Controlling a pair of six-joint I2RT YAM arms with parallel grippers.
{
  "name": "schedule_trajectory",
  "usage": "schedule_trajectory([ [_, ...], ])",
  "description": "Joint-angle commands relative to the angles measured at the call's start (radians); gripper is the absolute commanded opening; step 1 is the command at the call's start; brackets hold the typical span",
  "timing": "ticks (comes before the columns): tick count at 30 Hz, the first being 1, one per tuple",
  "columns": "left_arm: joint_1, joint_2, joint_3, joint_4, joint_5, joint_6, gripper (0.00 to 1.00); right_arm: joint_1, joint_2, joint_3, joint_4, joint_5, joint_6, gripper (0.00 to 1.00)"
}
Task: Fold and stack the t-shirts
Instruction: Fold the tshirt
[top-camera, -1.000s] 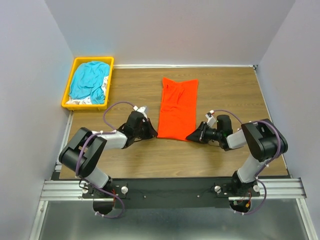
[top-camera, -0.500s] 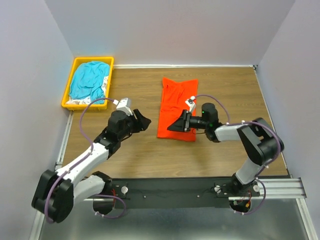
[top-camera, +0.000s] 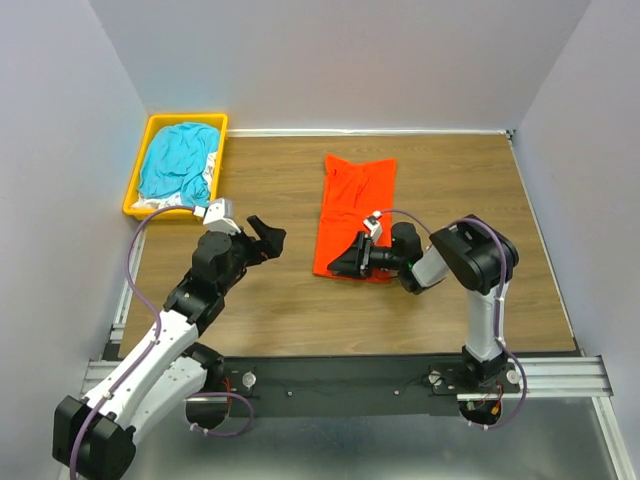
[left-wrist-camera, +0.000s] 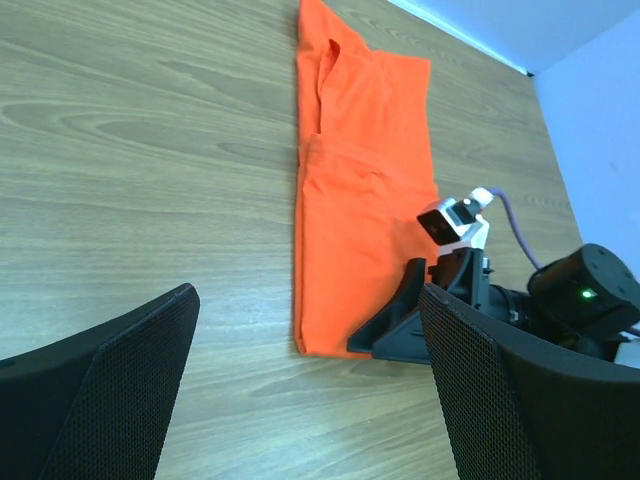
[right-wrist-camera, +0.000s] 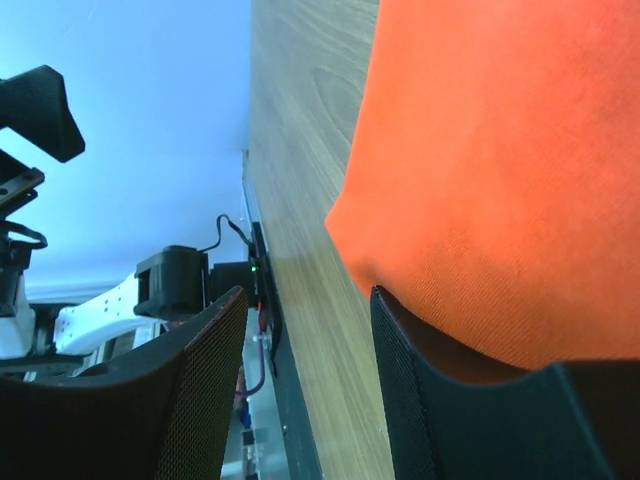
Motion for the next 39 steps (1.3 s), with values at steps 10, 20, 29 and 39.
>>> schedule_trajectory([
  [10, 0.002, 0.156, 0.004, 0.109, 0.1, 0.059, 0.98, -0.119, -0.323, -0.167, -0.103, 0.041, 0.008, 0.63],
  [20, -0.012, 0.343, 0.041, 0.227, 0.257, 0.069, 0.95, -0.239, -0.299, -0.388, -0.105, 0.087, -0.043, 0.63],
  [29, -0.019, 0.546, 0.174, 0.354, 0.373, 0.089, 0.84, -0.268, -0.446, -0.203, -0.244, 0.09, 0.014, 0.63],
  [39, -0.023, 0.948, 0.443, 0.465, 0.562, 0.093, 0.51, -0.308, -0.219, 0.141, -0.341, 0.173, -0.027, 0.63],
])
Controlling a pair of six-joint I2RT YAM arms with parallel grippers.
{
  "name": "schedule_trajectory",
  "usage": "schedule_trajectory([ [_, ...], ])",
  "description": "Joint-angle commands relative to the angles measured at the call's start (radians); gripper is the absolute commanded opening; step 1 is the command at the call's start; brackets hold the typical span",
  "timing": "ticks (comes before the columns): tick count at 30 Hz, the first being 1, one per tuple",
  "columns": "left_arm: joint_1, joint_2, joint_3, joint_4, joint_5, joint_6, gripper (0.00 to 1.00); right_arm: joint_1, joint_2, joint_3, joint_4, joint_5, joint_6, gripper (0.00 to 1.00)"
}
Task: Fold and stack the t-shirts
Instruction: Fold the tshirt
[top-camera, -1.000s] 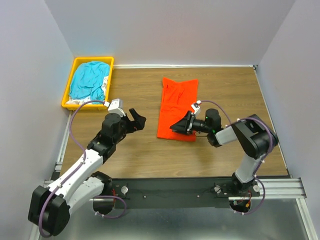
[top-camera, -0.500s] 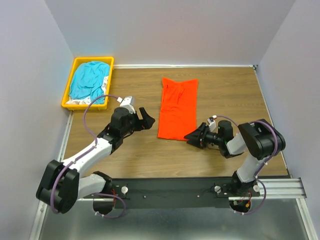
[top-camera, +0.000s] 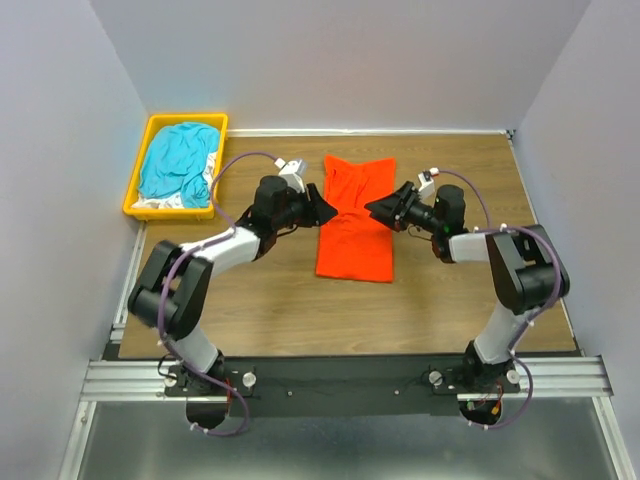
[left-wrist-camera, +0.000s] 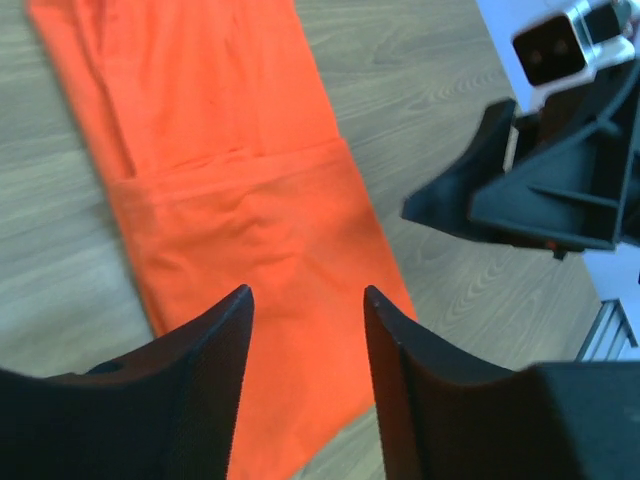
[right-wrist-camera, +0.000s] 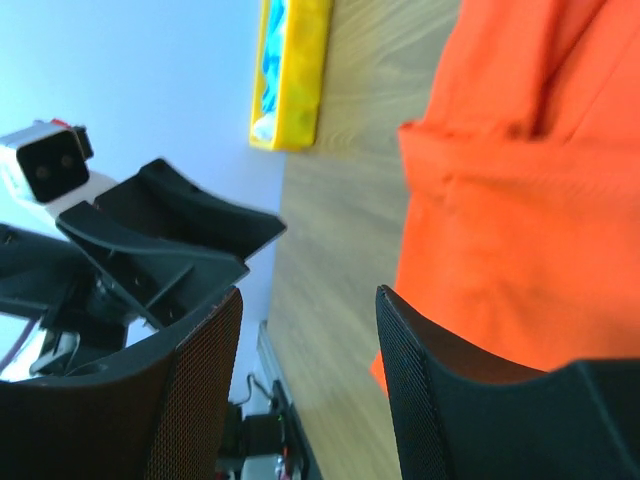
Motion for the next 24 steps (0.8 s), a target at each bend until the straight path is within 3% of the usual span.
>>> schedule_trajectory([
  [1, -0.007, 0.144, 0.106, 0.065, 0.12, 0.015, 0.49, -0.025, 0.137, 0.103, -0.069, 0.057, -0.02, 0.63],
  [7, -0.004, 0.345, 0.256, 0.065, 0.14, 0.035, 0.43, -0.096, 0.333, 0.206, -0.067, 0.047, -0.026, 0.63],
  [13, 0.068, 0.497, 0.28, 0.094, 0.136, -0.039, 0.34, -0.157, 0.482, 0.247, -0.066, 0.021, -0.055, 0.63],
  [21, 0.097, 0.521, 0.266, 0.094, 0.162, -0.057, 0.34, -0.187, 0.393, 0.198, -0.088, -0.024, -0.106, 0.63],
  [24, 0.097, 0.448, 0.244, 0.081, 0.147, -0.045, 0.37, -0.187, 0.288, 0.203, -0.217, -0.024, -0.187, 0.63],
])
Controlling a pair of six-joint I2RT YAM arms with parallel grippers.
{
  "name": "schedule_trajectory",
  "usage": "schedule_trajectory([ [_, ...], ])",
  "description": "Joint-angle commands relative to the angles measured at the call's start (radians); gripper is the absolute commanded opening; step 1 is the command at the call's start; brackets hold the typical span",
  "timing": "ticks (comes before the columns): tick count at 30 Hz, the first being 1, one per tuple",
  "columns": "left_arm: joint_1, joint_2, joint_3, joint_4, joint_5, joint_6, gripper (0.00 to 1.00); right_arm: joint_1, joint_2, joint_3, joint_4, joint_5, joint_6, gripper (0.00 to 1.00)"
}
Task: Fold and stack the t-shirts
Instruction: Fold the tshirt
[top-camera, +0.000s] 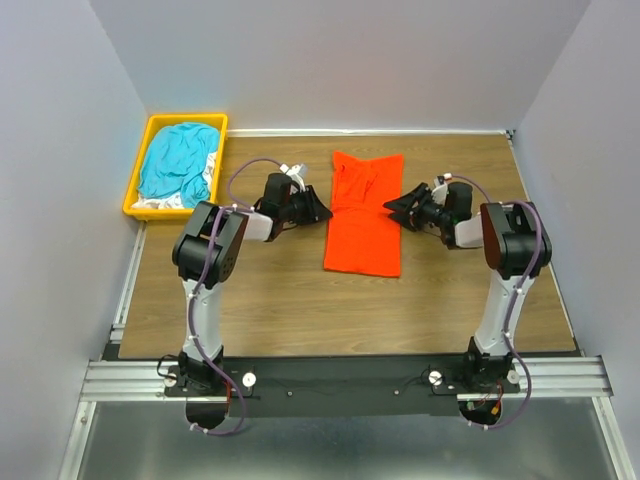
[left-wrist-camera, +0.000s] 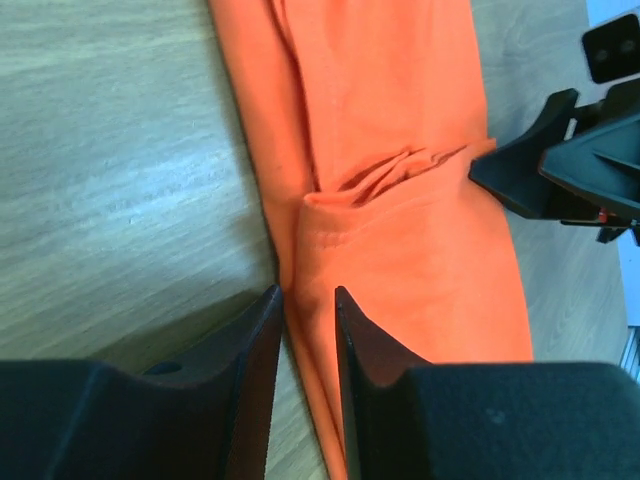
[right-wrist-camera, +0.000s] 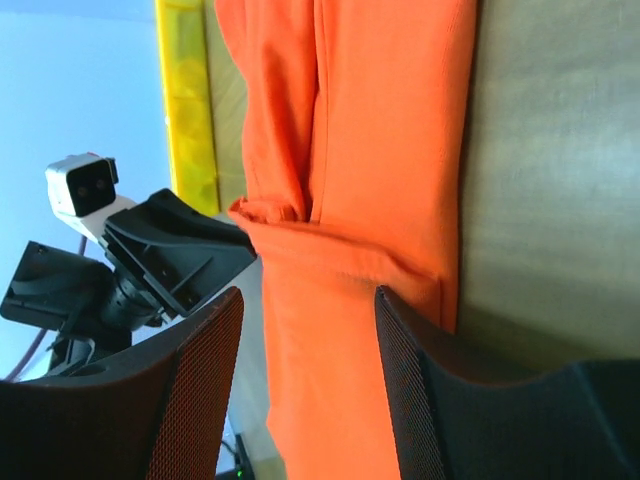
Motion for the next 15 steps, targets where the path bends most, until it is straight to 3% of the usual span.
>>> schedule_trajectory([
  [1, 0.0, -0.09, -0.028, -0.024, -0.005, 0.015, 0.39, -0.013, -0.124, -0.009, -0.249, 0.024, -0.162, 0.63],
  [5, -0.004, -0.233, -0.063, -0.127, -0.089, 0.066, 0.55, 0.0, -0.317, -0.006, -0.626, 0.182, -0.381, 0.63],
  [10, -0.049, -0.434, -0.128, -0.311, -0.278, 0.164, 0.75, 0.048, -0.533, -0.021, -0.961, 0.426, -0.494, 0.63],
  [15, -0.139, -0.57, -0.195, -0.481, -0.477, 0.215, 0.8, 0.18, -0.684, -0.07, -1.132, 0.685, -0.517, 0.63],
])
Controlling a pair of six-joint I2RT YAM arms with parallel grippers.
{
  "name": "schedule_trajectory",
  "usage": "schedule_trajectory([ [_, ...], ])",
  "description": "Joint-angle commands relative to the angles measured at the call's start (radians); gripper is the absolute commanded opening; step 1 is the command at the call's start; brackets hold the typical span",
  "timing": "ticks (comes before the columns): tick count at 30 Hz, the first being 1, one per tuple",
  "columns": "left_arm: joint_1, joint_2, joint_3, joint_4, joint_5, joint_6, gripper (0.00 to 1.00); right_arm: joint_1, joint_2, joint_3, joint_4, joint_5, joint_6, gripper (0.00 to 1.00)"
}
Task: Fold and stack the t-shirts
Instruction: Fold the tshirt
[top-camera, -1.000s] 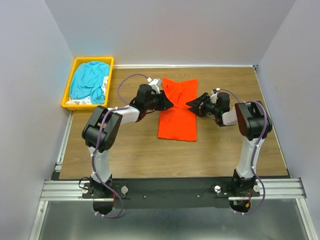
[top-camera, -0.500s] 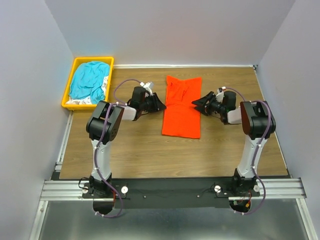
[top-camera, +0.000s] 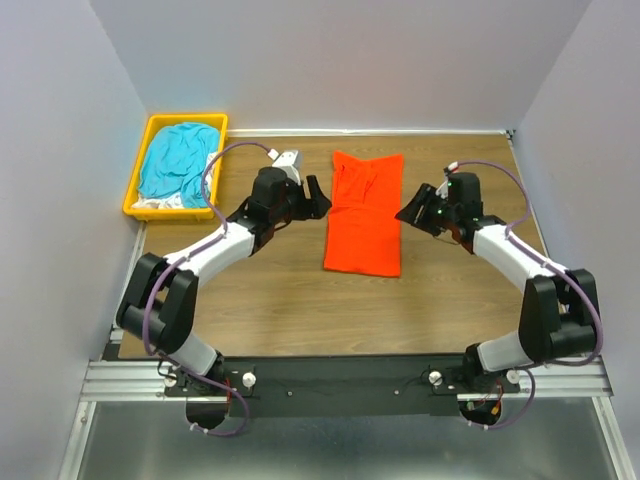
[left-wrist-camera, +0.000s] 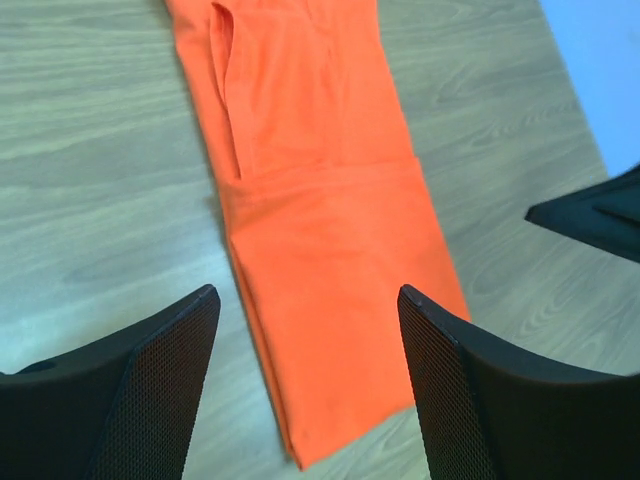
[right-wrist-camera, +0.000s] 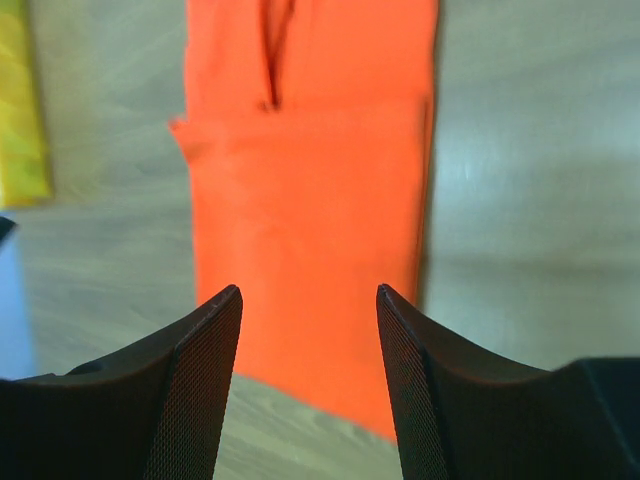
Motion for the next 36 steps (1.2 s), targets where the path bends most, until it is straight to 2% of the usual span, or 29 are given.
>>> schedule_trajectory([
  [1, -0.088, -0.08, -0.072, -0.259, -0.249, 0.075, 0.8, 0.108, -0.073, -0.045, -0.298, 0.269, -0.071, 0.63],
  [6, -0.185, -0.172, -0.161, -0.315, -0.337, 0.04, 0.8, 0.237, -0.113, -0.068, -0.404, 0.4, -0.005, 0.62],
  [10, -0.199, -0.195, -0.193, -0.329, -0.336, 0.017, 0.8, 0.317, -0.08, -0.07, -0.412, 0.419, 0.038, 0.55],
  [14, -0.202, -0.201, -0.183, -0.352, -0.356, 0.024, 0.8, 0.375, -0.017, -0.045, -0.412, 0.457, 0.076, 0.52],
  [22, -0.202, -0.218, -0.173, -0.376, -0.359, 0.053, 0.8, 0.405, 0.013, -0.053, -0.414, 0.574, 0.13, 0.47],
  [36, -0.203, -0.177, -0.153, -0.379, -0.333, 0.063, 0.8, 0.405, 0.103, -0.057, -0.41, 0.536, 0.135, 0.46],
])
